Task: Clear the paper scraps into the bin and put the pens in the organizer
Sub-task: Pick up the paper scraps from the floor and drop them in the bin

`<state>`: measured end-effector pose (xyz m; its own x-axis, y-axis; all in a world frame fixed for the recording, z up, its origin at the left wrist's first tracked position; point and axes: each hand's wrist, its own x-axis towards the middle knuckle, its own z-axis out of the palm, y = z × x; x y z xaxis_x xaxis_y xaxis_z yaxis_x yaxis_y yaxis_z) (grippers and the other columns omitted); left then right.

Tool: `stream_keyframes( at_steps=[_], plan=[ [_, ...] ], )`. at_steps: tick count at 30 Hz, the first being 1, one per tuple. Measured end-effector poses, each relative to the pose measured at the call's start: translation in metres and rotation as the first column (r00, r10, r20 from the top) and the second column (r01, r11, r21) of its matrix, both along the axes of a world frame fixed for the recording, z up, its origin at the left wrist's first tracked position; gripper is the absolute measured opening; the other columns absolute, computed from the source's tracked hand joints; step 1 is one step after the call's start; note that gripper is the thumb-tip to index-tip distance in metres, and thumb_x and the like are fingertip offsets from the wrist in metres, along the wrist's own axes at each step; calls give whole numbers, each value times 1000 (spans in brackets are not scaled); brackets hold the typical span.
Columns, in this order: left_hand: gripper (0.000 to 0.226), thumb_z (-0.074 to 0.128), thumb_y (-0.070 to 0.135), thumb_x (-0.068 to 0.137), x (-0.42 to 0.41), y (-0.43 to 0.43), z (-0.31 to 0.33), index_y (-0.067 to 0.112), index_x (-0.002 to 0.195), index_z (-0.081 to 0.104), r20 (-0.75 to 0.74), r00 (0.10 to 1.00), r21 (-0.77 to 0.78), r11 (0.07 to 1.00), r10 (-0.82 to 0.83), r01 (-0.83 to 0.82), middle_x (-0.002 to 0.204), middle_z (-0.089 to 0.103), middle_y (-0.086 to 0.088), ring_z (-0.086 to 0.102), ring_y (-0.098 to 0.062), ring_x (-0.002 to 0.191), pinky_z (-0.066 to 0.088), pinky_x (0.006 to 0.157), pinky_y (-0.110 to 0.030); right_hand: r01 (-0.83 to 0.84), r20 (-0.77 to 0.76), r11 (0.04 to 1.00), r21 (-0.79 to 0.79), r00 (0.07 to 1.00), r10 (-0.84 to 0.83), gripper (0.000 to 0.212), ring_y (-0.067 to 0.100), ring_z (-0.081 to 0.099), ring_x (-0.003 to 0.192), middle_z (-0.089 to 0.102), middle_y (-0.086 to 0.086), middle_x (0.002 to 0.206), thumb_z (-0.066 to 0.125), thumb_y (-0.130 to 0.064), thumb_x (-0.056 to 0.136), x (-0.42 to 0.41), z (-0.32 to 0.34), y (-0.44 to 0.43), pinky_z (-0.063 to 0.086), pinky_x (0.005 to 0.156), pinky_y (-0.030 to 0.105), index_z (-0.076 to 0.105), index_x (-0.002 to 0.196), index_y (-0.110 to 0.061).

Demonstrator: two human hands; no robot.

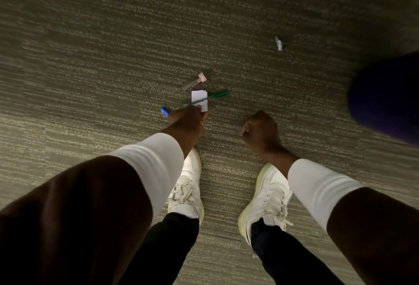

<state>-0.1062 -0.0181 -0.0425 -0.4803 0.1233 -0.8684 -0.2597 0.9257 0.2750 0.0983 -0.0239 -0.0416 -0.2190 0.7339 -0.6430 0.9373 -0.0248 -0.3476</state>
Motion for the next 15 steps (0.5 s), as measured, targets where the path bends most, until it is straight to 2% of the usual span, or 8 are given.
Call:
stream_keyframes(
  at_steps=[1,2,4,6,9,12,14,15],
  plan=[
    [8,63,11,102,3,-2,0,15,96,66,128,943,37,948,308,-315,123,75,-13,75,-18,81,56,58,-16,46,11,999,27,999,-46,7,27,71,97,73,12,108,73,-7,86,4,2,9,50,82,24,80,89,-9],
    [11,65,10,99,6,-6,1,6,109,68,125,914,21,920,385,-390,114,75,-11,71,-14,71,55,49,-19,91,31,994,52,995,-93,9,26,72,98,75,11,107,71,-10,87,8,4,20,52,82,25,79,91,-9],
    [16,69,9,95,9,-9,2,2,110,66,99,919,-10,924,381,-382,101,72,-12,68,-14,63,55,44,-19,157,83,983,95,983,-165,14,27,72,101,77,9,106,68,-17,90,19,8,46,50,82,25,78,96,-9],
    [15,71,6,93,15,-11,13,4,104,62,159,930,-55,943,332,-328,94,67,-15,61,-15,57,50,41,-18,131,164,983,132,975,-152,18,33,72,102,76,13,106,63,-21,93,29,12,75,51,82,28,77,97,-9],
    [13,66,0,93,24,-10,36,-2,105,61,277,936,-118,974,219,-193,82,62,-18,54,-19,55,46,39,-21,148,203,956,254,958,-202,25,35,71,105,76,16,110,56,-20,97,41,12,118,54,89,30,76,103,-6],
    [26,67,-4,91,31,-11,38,-10,116,64,366,931,-117,992,4,42,94,73,-25,71,-30,72,61,49,-31,219,204,915,338,933,-298,26,37,67,115,73,16,121,56,-21,99,45,3,154,53,98,36,75,113,-10],
    [25,70,1,89,34,-9,31,-10,111,69,242,928,-24,954,-284,298,97,76,-28,77,-38,80,68,63,-44,218,184,906,362,936,-299,26,37,66,117,73,15,123,55,-18,100,42,-5,170,52,98,36,76,115,-14],
    [21,70,7,87,35,-4,26,-5,104,72,125,876,21,884,-466,467,94,78,-24,78,-37,81,68,69,-44,206,166,904,374,944,-284,27,38,67,116,74,15,122,55,-16,100,39,-10,177,52,96,36,76,116,-15]
  ],
)
